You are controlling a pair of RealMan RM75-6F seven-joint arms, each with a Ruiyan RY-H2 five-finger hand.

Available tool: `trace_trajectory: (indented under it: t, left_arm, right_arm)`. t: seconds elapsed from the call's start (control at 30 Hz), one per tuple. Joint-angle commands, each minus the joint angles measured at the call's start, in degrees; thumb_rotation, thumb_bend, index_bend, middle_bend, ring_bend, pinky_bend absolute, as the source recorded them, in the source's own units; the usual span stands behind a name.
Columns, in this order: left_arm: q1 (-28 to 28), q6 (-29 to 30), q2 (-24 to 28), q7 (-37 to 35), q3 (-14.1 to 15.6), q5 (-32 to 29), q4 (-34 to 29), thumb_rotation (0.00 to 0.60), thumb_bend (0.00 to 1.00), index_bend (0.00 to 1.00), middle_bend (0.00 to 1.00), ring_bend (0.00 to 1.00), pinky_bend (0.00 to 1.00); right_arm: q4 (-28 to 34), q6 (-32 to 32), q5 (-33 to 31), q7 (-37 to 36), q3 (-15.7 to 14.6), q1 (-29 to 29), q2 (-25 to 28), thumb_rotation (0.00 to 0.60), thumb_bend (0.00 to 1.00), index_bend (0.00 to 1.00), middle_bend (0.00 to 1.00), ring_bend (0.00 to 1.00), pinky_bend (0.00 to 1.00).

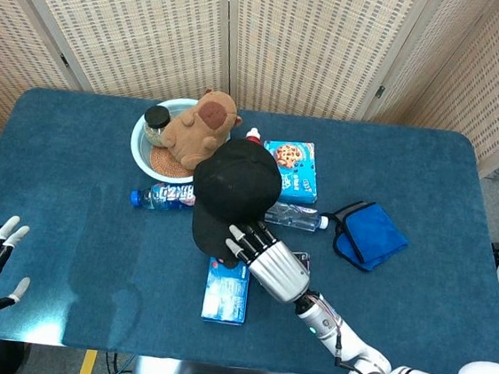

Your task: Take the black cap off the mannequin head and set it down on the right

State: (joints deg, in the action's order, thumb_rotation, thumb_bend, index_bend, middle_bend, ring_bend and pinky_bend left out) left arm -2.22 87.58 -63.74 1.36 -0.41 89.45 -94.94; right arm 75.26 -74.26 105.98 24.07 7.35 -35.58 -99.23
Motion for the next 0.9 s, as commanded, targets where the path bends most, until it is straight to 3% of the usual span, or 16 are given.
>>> trace_trajectory:
  t: [0.03,0.47,0.67,0.9]
  left_arm:
    - [0.06,0.11,-0.05,-0.16,0.00,-0.05,0.11,0.600,0.31,0.10,0.00,0.00,0.00]
    - [-0.12,-0.13,0.00,-0.73,0.00,-0.22,0.60,0.600,0.31,0.10,0.00,0.00,0.00]
    - [-0.08,-0.17,-0.01,-0.92,-0.02,-0.51,0.82,0.600,0.31,0.10,0.00,0.00,0.00]
    - [-0.17,-0.35,-0.13,-1.07,-0.08,-0.74,1.03,0.600,0.31,0.10,0.00,0.00,0.00]
  right_arm:
    - [-1.16,-0.55,-0.05,0.19,0.18,-0.56,-1.04,0.600,0.01,0.29,0.22,0.13,0.17]
    - [-9.22,-1.84,-0.83,-1.25,1.09,-3.55,-6.13,0.600,0.08,0.31,0.23,0.13,0.17]
    - [-13.00,-3.54,-0.75,-3.36,1.30,-4.90,-8.14,0.600,0.15,0.32,0.24,0.13,0.17]
    - [-17.35,-7.54,0.25,-6.73,1.18,-6.06,-9.73,0.600,0.31,0.36,0.28,0.13,0.17]
